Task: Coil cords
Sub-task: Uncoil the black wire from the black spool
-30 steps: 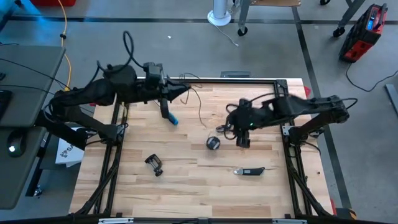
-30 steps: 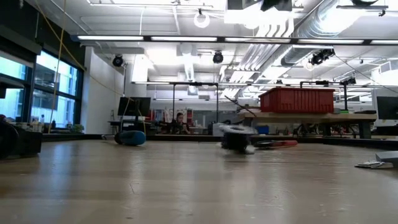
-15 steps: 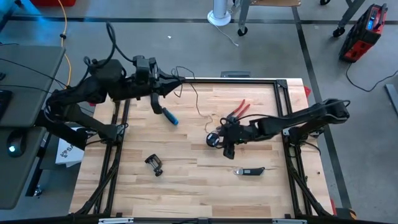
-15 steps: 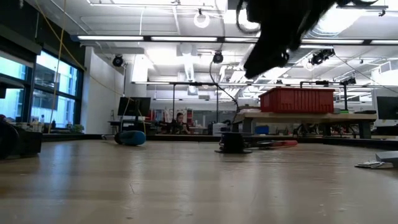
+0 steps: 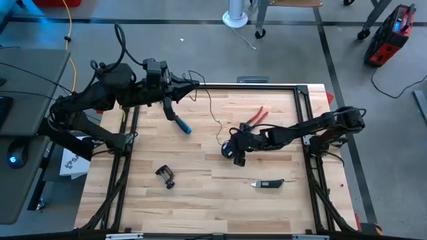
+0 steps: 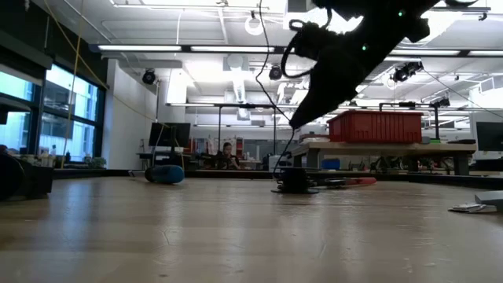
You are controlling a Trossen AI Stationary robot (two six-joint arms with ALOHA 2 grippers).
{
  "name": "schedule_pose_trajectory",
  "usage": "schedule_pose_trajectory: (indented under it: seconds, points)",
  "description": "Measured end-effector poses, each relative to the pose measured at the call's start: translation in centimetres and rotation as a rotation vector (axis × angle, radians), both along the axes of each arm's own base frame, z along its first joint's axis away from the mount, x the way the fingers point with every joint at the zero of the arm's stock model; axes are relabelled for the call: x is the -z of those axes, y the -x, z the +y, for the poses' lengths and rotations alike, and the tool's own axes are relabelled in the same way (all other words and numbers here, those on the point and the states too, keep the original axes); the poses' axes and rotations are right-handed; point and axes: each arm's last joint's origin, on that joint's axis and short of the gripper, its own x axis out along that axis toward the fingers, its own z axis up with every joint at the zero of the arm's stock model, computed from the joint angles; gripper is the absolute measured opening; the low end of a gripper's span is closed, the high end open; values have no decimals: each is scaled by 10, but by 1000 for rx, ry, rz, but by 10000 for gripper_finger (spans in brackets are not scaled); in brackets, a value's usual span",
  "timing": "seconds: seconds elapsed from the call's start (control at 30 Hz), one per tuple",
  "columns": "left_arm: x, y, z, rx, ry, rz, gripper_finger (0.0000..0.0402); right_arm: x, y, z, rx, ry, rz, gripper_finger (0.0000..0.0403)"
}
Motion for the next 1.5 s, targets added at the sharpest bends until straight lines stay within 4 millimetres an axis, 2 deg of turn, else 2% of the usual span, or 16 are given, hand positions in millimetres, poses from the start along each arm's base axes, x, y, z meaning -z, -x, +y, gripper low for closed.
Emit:
schedule_pose_trajectory:
  seconds: [0.17, 0.47, 0.7, 0.87, 0.97, 1.1, 1.23, 1.33, 1.43, 1.5]
  points:
    - [0, 0, 0, -2, 3, -1, 0, 0, -4, -5, -13, 38, -20, 180]
    - [0, 1, 1, -21, 4, -2, 0, 1, -7, -5, -112, 77, -24, 128]
    - [0, 0, 1, -23, 4, 0, 0, 9, -11, -5, -111, 65, -10, 122]
    - [0, 0, 1, -23, 4, 5, 0, 6, -10, -5, -107, 61, -13, 114]
    - [1, 0, 1, -25, 3, 14, 0, 3, -7, -5, -107, 61, -12, 84]
    - [2, 0, 1, -35, 4, 17, 0, 4, -6, -4, -117, 42, 7, 13]
    - [1, 1, 2, -42, 5, 13, 0, 4, -7, -3, -133, 24, -2, 18]
    - [1, 1, 2, -49, 1, 14, 0, 4, -6, -3, -96, -8, -8, 5]
    - [1, 4, 3, -79, -47, 31, 6, -4, -4, -3, -57, -52, -21, 3]
    - [1, 11, 4, -109, -83, 64, 21, -18, -4, -3, -54, -55, -43, 2]
